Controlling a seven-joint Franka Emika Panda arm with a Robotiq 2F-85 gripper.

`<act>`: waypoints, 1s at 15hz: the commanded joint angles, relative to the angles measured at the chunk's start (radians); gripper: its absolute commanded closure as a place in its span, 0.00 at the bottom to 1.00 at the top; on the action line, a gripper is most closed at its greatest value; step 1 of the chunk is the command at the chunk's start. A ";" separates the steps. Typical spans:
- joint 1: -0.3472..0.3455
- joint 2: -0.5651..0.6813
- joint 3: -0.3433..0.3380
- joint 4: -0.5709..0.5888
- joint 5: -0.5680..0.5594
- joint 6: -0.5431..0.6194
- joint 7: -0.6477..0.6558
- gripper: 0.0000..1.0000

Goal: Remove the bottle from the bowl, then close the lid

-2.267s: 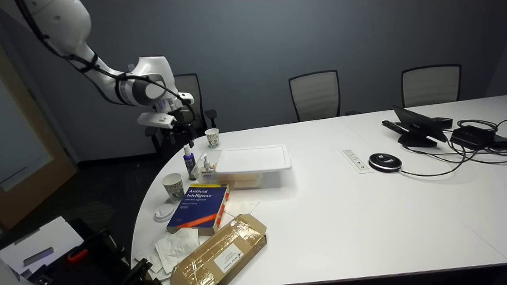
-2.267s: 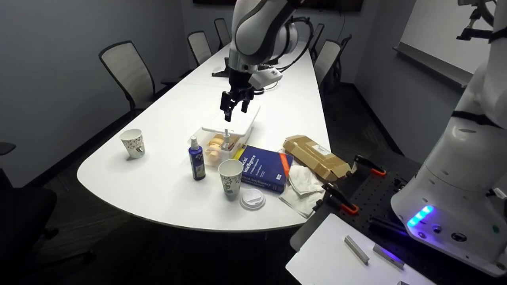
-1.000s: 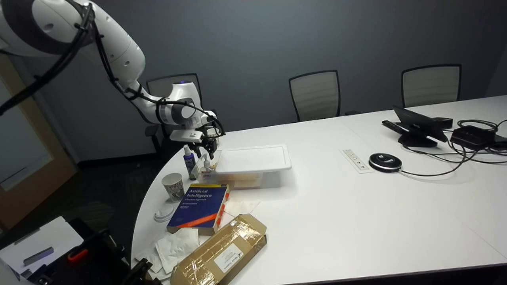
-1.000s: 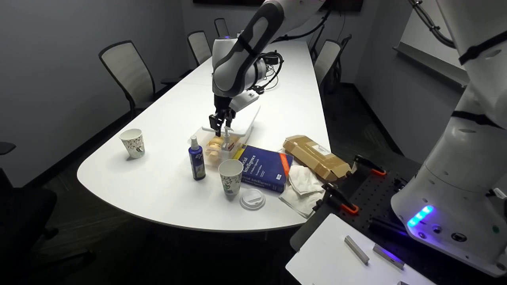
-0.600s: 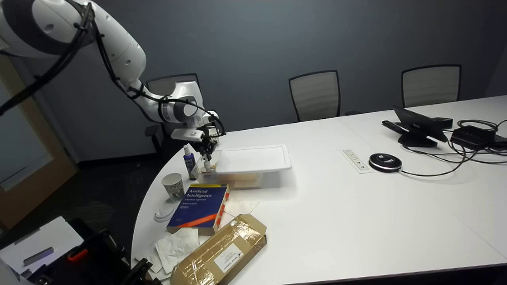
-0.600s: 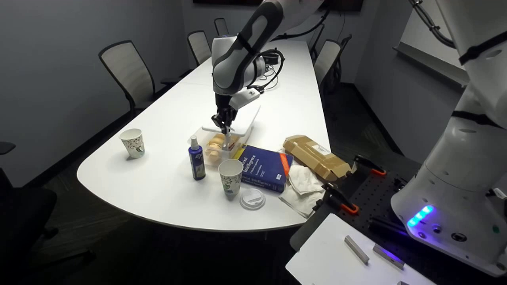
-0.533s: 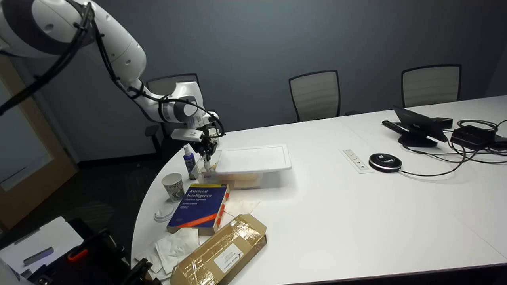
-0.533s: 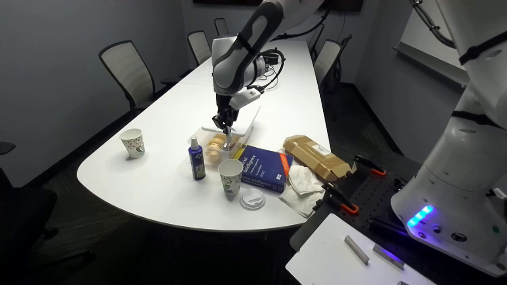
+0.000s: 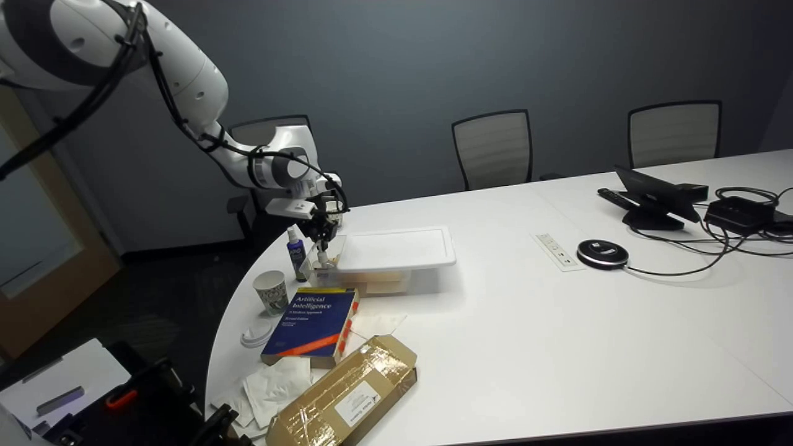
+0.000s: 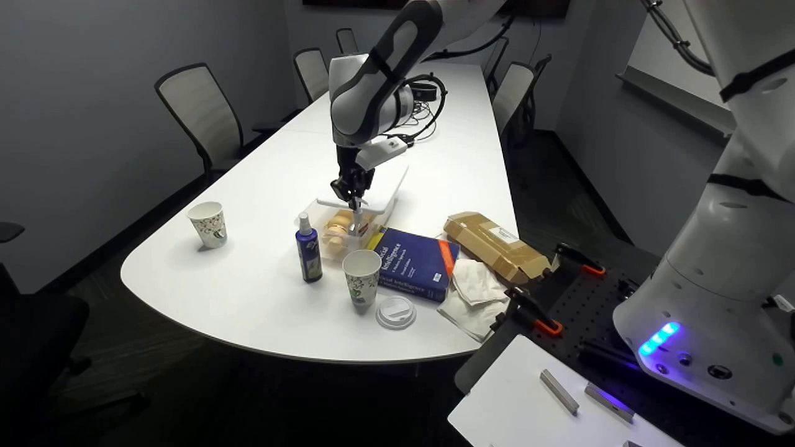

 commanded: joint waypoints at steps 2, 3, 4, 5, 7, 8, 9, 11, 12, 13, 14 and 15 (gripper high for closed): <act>-0.004 -0.075 0.033 0.008 0.030 -0.083 0.025 0.96; -0.005 -0.092 0.040 0.009 0.037 -0.097 0.025 0.96; -0.009 -0.115 0.050 0.005 0.048 -0.111 0.022 0.96; -0.011 -0.134 0.056 0.005 0.056 -0.122 0.020 0.96; -0.011 -0.185 0.065 -0.001 0.075 -0.148 0.026 0.96; -0.008 -0.210 0.065 -0.006 0.079 -0.160 0.033 0.96; -0.008 -0.236 0.065 -0.010 0.085 -0.173 0.037 0.96; -0.005 -0.290 0.058 -0.022 0.091 -0.192 0.069 0.96; -0.009 -0.318 0.055 -0.033 0.095 -0.200 0.089 0.96; -0.011 -0.343 0.049 -0.044 0.094 -0.205 0.111 0.96; -0.012 -0.374 0.038 -0.067 0.089 -0.205 0.143 0.96; -0.016 -0.402 0.029 -0.087 0.087 -0.206 0.169 0.96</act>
